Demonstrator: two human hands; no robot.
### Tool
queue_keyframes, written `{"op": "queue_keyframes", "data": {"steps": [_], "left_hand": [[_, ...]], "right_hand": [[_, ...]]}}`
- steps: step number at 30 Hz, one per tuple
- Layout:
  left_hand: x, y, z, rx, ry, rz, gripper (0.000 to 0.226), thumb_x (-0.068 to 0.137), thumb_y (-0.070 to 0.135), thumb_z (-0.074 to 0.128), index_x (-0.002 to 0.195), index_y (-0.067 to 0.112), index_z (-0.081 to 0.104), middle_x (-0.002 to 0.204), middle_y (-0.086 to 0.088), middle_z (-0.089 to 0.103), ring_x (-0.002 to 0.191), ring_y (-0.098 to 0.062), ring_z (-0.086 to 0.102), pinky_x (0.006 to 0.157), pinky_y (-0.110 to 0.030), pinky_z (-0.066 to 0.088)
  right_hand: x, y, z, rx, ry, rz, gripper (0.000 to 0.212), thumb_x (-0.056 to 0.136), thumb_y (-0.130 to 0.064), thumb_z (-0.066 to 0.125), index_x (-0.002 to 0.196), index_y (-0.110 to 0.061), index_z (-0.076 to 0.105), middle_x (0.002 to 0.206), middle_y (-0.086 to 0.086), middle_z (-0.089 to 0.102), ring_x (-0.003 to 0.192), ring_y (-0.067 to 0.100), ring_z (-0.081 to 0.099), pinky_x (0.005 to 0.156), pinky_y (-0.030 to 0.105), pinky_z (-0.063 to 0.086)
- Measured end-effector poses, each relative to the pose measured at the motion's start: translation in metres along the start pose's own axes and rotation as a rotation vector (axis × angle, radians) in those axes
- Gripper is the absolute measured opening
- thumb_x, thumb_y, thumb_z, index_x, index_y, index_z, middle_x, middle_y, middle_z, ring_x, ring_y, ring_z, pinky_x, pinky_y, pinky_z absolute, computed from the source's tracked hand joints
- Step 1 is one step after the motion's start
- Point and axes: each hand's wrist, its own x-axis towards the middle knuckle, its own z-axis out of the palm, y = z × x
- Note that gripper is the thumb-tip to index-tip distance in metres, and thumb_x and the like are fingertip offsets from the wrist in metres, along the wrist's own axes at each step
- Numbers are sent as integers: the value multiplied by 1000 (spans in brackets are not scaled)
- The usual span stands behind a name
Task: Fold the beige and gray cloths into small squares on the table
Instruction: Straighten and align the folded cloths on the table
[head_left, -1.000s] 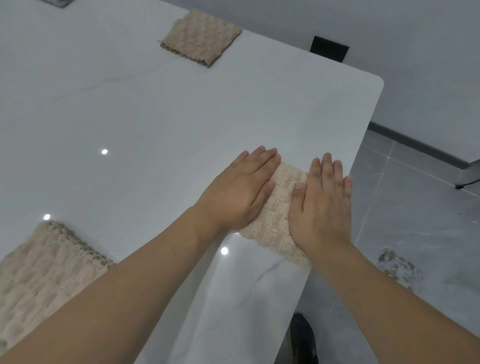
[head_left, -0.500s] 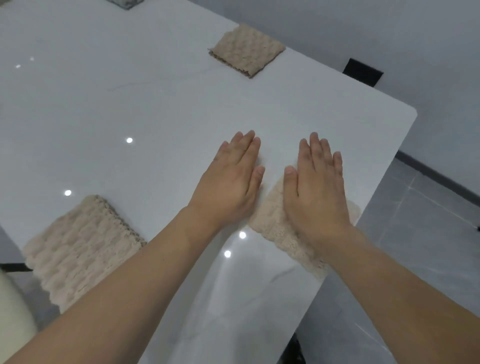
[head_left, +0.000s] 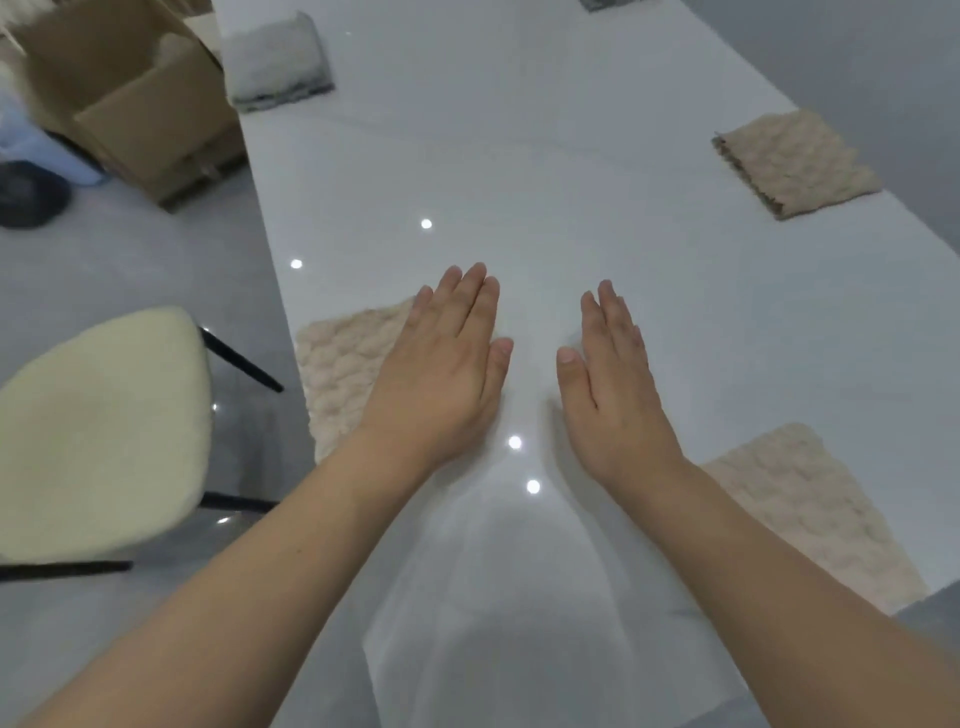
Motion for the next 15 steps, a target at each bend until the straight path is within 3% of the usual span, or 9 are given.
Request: {"op": "queue_keyframes", "data": {"steps": [7, 12, 15], "left_hand": [[-43, -57, -19, -223, 165, -333, 58, 105, 36, 21, 156, 8, 20, 165, -5, 14, 152, -14, 5, 123, -31, 1], [-61, -72, -13, -688, 330, -648, 50, 108, 35, 27, 156, 20, 22, 163, 11, 17, 143, 8, 12, 112, -3, 5], [-61, -74, -6, -953, 443, -732, 48, 108, 32, 29, 154, 20, 28, 160, 11, 27, 143, 5, 23, 120, -20, 17]], "right_hand": [[18, -41, 36, 341, -174, -45, 52, 106, -29, 27, 155, -22, 12, 162, -16, -1, 143, -11, -5, 107, 0, -2], [33, -59, 63, 455, -235, -41, 50, 106, -29, 30, 154, -25, 15, 161, -18, 5, 142, -13, 0, 109, 2, 2], [38, -64, 77, 476, -260, -55, 50, 106, -27, 30, 154, -24, 16, 161, -17, 6, 143, -11, 2, 115, 11, 4]]}}
